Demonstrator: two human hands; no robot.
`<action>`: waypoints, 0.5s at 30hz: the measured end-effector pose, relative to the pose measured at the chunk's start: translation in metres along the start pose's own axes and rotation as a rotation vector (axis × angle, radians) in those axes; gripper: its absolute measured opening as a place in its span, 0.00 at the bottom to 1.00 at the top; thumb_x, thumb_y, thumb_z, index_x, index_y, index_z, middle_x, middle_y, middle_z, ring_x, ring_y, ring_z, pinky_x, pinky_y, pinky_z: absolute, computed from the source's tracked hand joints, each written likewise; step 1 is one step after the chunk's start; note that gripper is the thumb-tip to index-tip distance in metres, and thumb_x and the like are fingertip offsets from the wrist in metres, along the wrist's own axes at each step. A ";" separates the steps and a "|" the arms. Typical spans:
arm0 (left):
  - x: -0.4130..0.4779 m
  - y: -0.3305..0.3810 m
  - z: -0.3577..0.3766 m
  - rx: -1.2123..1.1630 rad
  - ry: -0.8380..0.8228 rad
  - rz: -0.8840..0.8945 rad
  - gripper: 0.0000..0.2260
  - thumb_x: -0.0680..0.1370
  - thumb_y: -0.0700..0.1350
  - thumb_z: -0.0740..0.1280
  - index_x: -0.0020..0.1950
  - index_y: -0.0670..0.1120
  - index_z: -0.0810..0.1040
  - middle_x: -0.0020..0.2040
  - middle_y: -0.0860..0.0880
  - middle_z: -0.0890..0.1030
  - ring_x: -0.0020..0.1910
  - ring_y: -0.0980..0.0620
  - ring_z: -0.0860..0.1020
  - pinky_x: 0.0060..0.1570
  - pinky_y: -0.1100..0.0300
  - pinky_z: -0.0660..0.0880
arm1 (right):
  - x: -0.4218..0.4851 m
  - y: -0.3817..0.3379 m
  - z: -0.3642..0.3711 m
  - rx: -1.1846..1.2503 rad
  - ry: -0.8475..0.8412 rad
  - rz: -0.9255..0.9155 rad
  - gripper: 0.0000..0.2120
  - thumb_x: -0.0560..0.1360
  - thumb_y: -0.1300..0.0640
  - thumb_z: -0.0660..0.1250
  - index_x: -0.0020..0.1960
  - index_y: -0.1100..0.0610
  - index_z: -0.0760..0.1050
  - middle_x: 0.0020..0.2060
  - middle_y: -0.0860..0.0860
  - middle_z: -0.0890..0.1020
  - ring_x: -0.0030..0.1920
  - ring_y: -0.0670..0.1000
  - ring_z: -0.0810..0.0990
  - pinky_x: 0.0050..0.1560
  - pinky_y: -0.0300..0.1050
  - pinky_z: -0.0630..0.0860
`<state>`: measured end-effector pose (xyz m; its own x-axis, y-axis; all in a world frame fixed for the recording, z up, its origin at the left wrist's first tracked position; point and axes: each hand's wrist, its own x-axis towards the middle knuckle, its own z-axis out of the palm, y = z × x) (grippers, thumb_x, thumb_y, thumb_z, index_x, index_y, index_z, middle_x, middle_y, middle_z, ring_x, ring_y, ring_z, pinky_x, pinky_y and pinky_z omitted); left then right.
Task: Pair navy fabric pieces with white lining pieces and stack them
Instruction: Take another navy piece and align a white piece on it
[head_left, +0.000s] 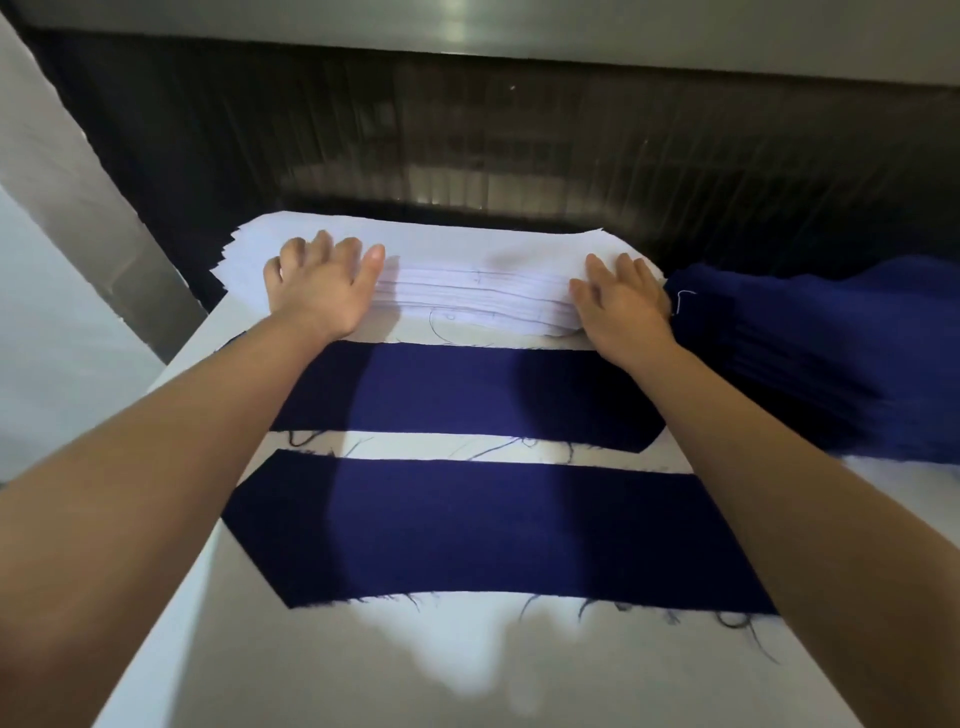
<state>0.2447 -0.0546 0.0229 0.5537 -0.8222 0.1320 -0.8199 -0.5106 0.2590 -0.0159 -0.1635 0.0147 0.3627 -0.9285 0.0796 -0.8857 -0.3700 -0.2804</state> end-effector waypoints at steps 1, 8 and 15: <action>0.000 -0.001 0.000 0.003 -0.007 0.009 0.25 0.82 0.60 0.44 0.72 0.52 0.66 0.76 0.47 0.61 0.75 0.43 0.54 0.70 0.47 0.50 | 0.000 0.000 -0.001 -0.016 0.008 -0.010 0.24 0.82 0.46 0.46 0.75 0.52 0.55 0.75 0.56 0.54 0.75 0.57 0.49 0.74 0.54 0.48; -0.004 -0.001 -0.004 0.036 -0.004 0.056 0.23 0.83 0.57 0.49 0.71 0.46 0.68 0.75 0.48 0.63 0.74 0.43 0.57 0.69 0.49 0.50 | -0.001 -0.007 -0.002 -0.001 0.005 0.002 0.24 0.82 0.47 0.46 0.75 0.54 0.56 0.74 0.60 0.56 0.75 0.57 0.48 0.74 0.52 0.44; -0.009 -0.005 -0.007 -0.021 0.158 0.086 0.19 0.79 0.48 0.64 0.69 0.44 0.72 0.70 0.47 0.70 0.69 0.42 0.61 0.65 0.52 0.53 | -0.004 -0.004 -0.007 -0.174 0.190 -0.136 0.13 0.77 0.64 0.55 0.58 0.61 0.73 0.54 0.58 0.76 0.60 0.59 0.70 0.63 0.51 0.62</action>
<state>0.2452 -0.0425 0.0271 0.4991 -0.8118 0.3031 -0.8629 -0.4333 0.2601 -0.0160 -0.1590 0.0222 0.4349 -0.8532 0.2879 -0.8752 -0.4757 -0.0880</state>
